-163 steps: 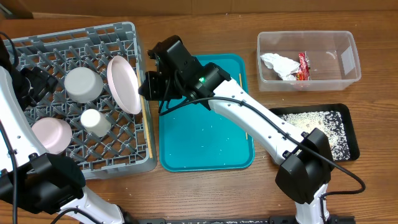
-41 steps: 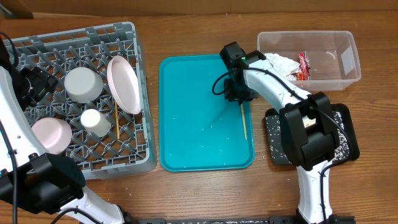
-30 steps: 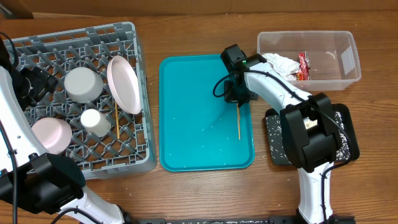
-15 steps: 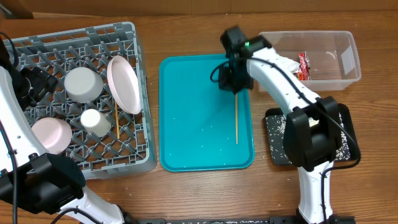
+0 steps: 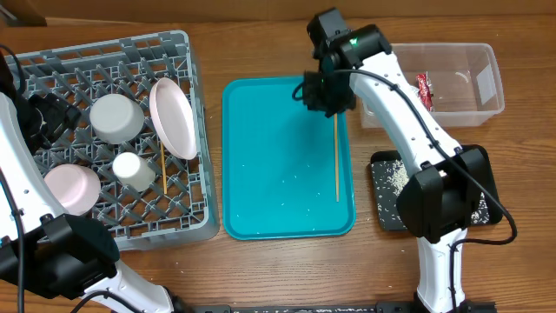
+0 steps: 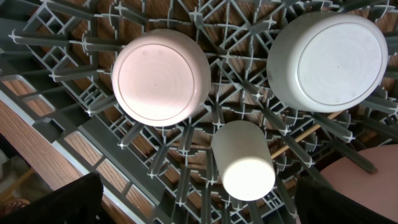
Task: Sort waste into correct bins and load items into the dishwasher
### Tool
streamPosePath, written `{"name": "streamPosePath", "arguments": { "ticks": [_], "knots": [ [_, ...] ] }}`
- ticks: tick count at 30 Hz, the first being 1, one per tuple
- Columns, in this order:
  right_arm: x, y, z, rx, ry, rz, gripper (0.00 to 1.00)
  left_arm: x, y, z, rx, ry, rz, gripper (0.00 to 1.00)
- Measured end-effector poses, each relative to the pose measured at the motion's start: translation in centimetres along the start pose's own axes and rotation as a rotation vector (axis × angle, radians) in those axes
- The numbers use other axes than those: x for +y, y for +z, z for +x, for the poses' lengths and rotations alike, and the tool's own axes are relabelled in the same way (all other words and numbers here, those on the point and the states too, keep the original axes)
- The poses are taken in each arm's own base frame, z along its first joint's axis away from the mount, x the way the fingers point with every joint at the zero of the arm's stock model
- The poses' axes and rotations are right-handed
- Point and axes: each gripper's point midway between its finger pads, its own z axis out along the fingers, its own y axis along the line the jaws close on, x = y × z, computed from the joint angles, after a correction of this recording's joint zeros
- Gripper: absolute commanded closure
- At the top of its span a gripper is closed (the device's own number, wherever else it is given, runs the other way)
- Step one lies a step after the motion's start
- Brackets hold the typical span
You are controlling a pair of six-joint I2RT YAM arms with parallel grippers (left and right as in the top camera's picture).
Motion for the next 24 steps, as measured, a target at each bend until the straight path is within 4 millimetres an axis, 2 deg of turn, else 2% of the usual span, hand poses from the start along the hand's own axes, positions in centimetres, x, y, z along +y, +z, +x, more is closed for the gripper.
{"name": "streamPosePath", "arguments": {
  "ticks": [4,9,12,17,24],
  "knots": [
    [-2.3,3.2,1.4,0.044,0.004,0.097,0.70,0.0,0.0,0.0,0.000,0.000,0.000,0.00],
    [-4.0,6.9,3.1,0.082,0.005,0.142,0.70,0.0,0.0,0.0,0.000,0.000,0.000,0.00],
    [-4.7,8.4,4.2,0.104,0.006,0.159,0.70,0.0,0.0,0.0,0.000,0.000,0.000,0.00],
    [-5.2,9.4,4.8,0.114,0.005,0.169,0.70,0.0,0.0,0.0,0.000,0.000,0.000,0.00],
    [-5.2,9.6,4.2,0.088,0.003,0.167,0.69,0.0,0.0,0.0,0.000,0.000,0.000,0.00]
  ]
}}
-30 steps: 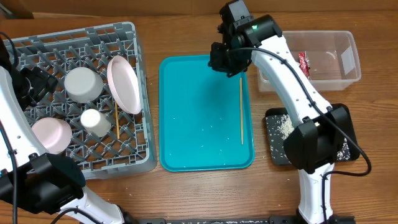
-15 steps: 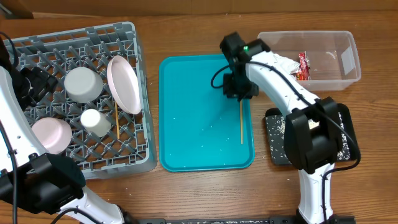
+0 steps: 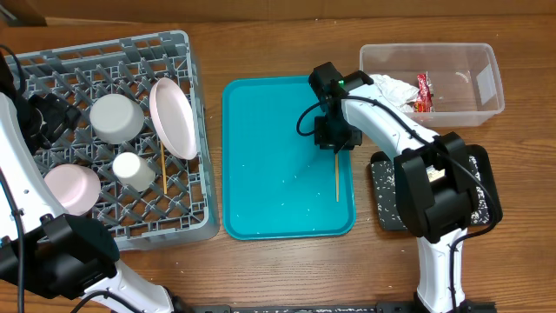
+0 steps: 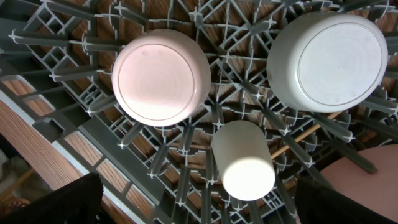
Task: Sort waste into correct bins and load items into the dishwasher
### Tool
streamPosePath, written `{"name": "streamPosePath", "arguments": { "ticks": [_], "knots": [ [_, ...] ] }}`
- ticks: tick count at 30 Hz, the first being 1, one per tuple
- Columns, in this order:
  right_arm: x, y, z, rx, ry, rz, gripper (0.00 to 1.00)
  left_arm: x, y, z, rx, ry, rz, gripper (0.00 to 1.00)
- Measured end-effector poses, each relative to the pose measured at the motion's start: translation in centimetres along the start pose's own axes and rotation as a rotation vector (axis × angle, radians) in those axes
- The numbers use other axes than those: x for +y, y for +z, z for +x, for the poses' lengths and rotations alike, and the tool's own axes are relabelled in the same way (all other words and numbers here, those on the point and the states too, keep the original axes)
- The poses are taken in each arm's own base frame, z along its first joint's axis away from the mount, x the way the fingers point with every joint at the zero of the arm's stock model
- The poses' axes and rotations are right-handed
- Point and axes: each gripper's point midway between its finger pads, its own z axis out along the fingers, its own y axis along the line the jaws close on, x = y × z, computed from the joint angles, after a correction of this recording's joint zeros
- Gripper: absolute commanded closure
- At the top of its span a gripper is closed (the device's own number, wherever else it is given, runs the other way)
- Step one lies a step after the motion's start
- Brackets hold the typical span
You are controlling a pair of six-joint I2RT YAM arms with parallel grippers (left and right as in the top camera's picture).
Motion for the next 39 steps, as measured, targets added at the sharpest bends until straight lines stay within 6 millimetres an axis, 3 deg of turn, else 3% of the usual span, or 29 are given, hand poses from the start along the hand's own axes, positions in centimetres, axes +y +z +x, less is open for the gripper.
{"name": "streamPosePath", "arguments": {
  "ticks": [8,13,25,28,32,39],
  "knots": [
    [-0.3,1.4,0.2,-0.030,0.001,-0.001,0.71,0.0,0.0,0.0,0.000,0.000,0.000,0.00],
    [-0.4,1.4,0.3,-0.030,-0.004,-0.001,0.96,0.0,0.0,0.0,0.000,0.000,0.000,0.00],
    [-0.7,0.7,1.5,0.035,0.041,0.013,0.96,0.0,0.0,0.0,0.000,0.000,0.000,0.00],
    [0.4,-1.1,0.9,0.040,0.048,-0.028,0.96,0.0,0.0,0.0,0.000,0.000,0.000,0.00],
    [3.2,-5.7,-1.2,-0.002,0.043,-0.165,0.96,0.0,0.0,0.0,0.000,0.000,0.000,0.00],
    [11.4,-15.5,-4.3,-0.125,-0.067,-0.598,0.96,0.0,0.0,0.0,0.000,0.000,0.000,0.00]
  ]
}}
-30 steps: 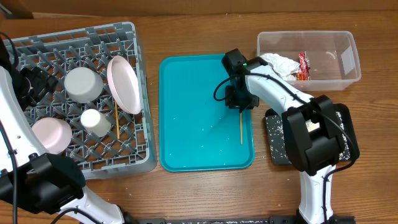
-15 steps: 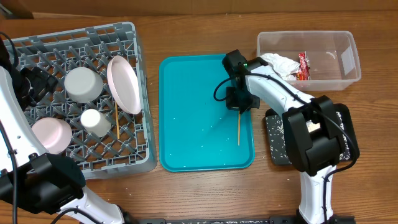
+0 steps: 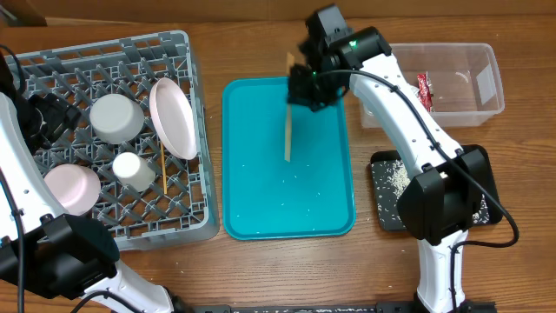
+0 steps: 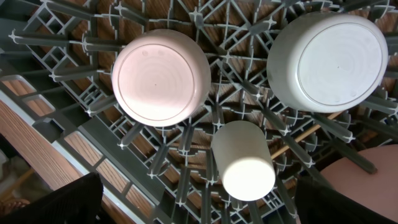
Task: Sort waste into correct bins and load items into the dishwasher
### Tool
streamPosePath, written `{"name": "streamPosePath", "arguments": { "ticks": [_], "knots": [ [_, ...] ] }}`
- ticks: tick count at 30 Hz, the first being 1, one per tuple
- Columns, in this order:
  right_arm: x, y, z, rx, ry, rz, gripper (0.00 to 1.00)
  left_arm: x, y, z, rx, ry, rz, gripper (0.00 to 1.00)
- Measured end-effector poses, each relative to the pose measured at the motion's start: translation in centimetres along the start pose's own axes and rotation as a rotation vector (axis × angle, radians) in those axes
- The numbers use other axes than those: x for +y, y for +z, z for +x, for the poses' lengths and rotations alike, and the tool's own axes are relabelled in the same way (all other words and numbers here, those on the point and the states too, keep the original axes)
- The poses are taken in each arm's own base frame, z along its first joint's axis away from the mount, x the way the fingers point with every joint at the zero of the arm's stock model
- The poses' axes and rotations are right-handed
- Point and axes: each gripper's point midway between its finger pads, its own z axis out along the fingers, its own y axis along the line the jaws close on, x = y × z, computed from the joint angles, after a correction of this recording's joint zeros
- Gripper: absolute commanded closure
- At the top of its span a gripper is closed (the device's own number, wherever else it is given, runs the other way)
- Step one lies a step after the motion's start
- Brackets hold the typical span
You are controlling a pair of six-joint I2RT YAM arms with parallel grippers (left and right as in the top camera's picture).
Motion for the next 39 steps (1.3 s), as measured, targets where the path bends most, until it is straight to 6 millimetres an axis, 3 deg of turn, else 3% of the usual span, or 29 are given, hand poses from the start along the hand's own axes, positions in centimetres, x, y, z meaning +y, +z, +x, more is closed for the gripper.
{"name": "streamPosePath", "arguments": {
  "ticks": [2,7,11,14,17,21,30,39],
  "knots": [
    [3.0,-0.1,-0.3,-0.013,-0.052,-0.101,0.96,0.0,0.0,0.0,0.000,0.000,0.000,0.00],
    [10.2,1.3,1.7,-0.013,-0.186,-0.266,0.96,0.0,0.0,0.0,0.000,0.000,0.000,0.00],
    [17.1,2.7,5.6,0.003,-0.321,-0.385,0.96,0.0,0.0,0.0,0.000,0.000,0.000,0.00],
    [21.2,3.4,8.7,0.015,-0.394,-0.448,0.96,0.0,0.0,0.0,-0.001,0.000,0.000,0.00],
    [23.9,4.0,11.2,0.013,-0.447,-0.473,0.96,0.0,0.0,0.0,0.000,0.000,0.000,0.00],
    [24.9,4.7,12.4,-0.012,-0.461,-0.445,0.96,0.0,0.0,0.0,0.000,0.000,0.000,0.00],
    [25.4,4.7,10.1,-0.113,-0.460,-0.444,0.94,0.0,0.0,0.0,0.000,0.000,0.000,0.00],
    [24.6,8.3,10.0,-0.072,-0.400,-0.439,0.93,0.0,0.0,0.0,0.000,0.000,0.000,0.00]
  ]
}}
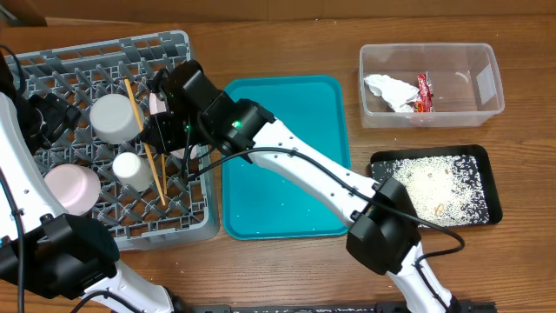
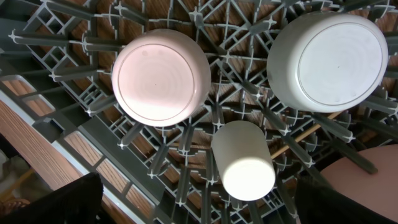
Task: Sort waste into correct bins and load items into the dishwasher
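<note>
My right gripper (image 1: 162,130) has reached across to the grey dish rack (image 1: 52,61) and is shut on a wooden chopstick (image 1: 135,106), which slants over the rack's middle. It covers most of the pink plate (image 2: 373,171). In the rack stand a white bowl (image 1: 113,117), a pink bowl (image 1: 69,187) and a white cup (image 1: 132,169), all upside down. The teal tray (image 1: 287,156) holds only crumbs. Above the rack's left side my left gripper (image 2: 199,214) hangs open, its fingers (image 2: 62,199) wide apart over the pink bowl (image 2: 160,76) and the cup (image 2: 244,162).
A clear bin (image 1: 482,87) at the back right holds a white tissue (image 1: 389,89) and a red wrapper (image 1: 423,91). In front of it lies a black tray (image 1: 382,165) strewn with rice. Another chopstick (image 2: 305,138) lies low in the rack.
My right gripper was above the teal tray's far edge with the chopstick in it. Now it is over the dish rack, still holding the chopstick. The left arm has not moved.
First my right gripper hung near the tray's far right corner, with the chopstick lying along the tray's right side. Then it was down at the chopstick's far end. After that it held the chopstick up over the tray, and now over the rack.
</note>
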### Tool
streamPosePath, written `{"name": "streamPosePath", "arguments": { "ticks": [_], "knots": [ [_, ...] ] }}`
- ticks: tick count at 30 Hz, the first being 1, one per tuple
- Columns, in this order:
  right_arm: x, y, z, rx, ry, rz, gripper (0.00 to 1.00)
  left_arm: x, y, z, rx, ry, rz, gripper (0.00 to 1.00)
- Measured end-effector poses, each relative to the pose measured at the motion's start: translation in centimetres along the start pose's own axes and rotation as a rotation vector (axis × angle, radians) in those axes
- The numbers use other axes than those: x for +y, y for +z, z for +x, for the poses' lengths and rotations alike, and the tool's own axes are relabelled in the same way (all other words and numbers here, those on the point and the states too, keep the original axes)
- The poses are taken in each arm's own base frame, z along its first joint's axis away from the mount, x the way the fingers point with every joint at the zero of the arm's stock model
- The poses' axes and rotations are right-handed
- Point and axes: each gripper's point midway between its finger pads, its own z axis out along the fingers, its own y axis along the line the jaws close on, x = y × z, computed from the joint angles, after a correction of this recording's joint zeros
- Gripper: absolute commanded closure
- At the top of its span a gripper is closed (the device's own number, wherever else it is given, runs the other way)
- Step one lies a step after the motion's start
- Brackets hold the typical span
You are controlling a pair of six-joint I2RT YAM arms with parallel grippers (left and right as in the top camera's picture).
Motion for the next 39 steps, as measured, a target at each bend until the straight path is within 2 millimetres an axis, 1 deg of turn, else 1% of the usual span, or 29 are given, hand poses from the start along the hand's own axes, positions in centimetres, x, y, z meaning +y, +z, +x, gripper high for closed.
{"name": "streamPosePath", "arguments": {
  "ticks": [6,9,10,21,24,26,28,29,30,32,33,35,38,39],
  "knots": [
    [-0.2,0.3,0.1,0.005,0.012,-0.002,0.89,0.0,0.0,0.0,0.000,0.000,0.000,0.00],
    [-0.3,0.3,0.2,0.009,0.017,-0.001,0.79,0.0,0.0,0.0,0.000,0.000,0.000,0.00],
    [-0.2,0.3,0.2,0.009,0.014,-0.001,0.79,0.0,0.0,0.0,0.000,0.000,0.000,0.00],
    [-0.5,0.3,0.1,0.002,0.015,0.011,0.79,0.0,0.0,0.0,0.000,0.000,0.000,0.00],
    [-1.2,0.3,0.2,0.001,0.009,0.048,0.78,0.0,0.0,0.0,0.000,0.000,0.000,0.00],
    [-2.1,0.2,0.4,-0.002,0.012,0.095,0.74,0.0,0.0,0.0,0.000,0.000,0.000,0.00],
    [-3.5,-0.1,0.5,-0.010,0.019,0.172,0.64,0.0,0.0,0.0,0.000,0.000,0.000,0.00],
    [-4.3,-0.5,0.5,-0.020,0.023,0.222,0.58,0.0,0.0,0.0,0.000,0.000,0.000,0.00],
    [-4.7,-1.0,0.3,-0.029,0.019,0.256,0.53,0.0,0.0,0.0,0.001,0.000,0.000,0.00],
    [-5.3,-3.0,-0.3,-0.066,0.023,0.338,0.46,0.0,0.0,0.0,0.000,0.000,0.000,0.00],
    [-5.4,-4.1,-0.7,-0.087,0.020,0.371,0.43,0.0,0.0,0.0,0.000,0.000,0.000,0.00],
    [-4.9,-7.5,-2.1,-0.146,0.015,0.428,0.35,0.0,0.0,0.0,0.001,0.000,0.000,0.00],
    [-4.2,-14.8,-4.4,-0.261,0.027,0.511,0.25,0.0,0.0,0.0,0.000,0.000,0.000,0.00],
    [-4.1,-17.4,-4.9,-0.296,0.038,0.539,0.23,0.0,0.0,0.0,0.000,0.000,0.000,0.00]
  ]
}}
